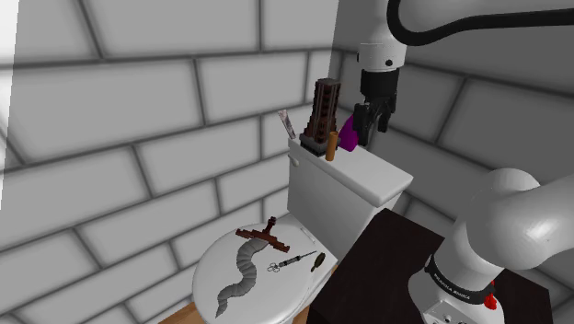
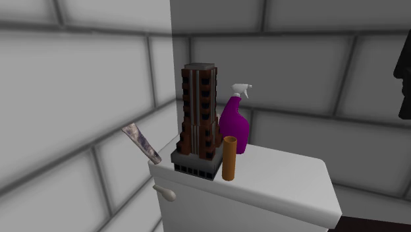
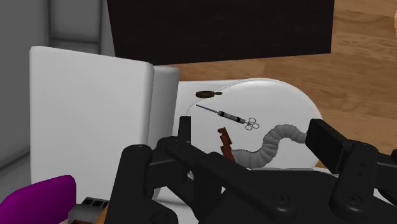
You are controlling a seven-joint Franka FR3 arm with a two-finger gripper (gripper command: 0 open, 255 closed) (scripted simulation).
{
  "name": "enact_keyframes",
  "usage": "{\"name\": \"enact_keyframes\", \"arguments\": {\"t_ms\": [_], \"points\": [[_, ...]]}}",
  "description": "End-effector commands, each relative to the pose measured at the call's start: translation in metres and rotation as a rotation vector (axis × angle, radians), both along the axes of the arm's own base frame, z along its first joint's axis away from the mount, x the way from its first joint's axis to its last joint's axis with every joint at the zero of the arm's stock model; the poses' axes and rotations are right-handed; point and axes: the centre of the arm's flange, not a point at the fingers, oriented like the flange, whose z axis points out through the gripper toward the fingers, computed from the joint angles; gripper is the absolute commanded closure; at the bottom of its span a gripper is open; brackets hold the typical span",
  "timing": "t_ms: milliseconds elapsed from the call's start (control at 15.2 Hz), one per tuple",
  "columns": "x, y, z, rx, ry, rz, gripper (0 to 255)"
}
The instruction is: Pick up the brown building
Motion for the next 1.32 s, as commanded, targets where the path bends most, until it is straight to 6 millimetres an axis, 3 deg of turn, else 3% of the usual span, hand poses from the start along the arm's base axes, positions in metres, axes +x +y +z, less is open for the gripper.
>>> {"name": "enact_keyframes", "arguments": {"t_ms": [0, 594, 1254], "points": [[0.0, 0.0, 0.0, 0.0, 0.0, 0.0, 0], [0.094, -0.062, 0.01, 0.007, -0.072, -0.198, 0], [0.18, -0.151, 0.028, 0.014, -0.152, -0.419, 0]]}}
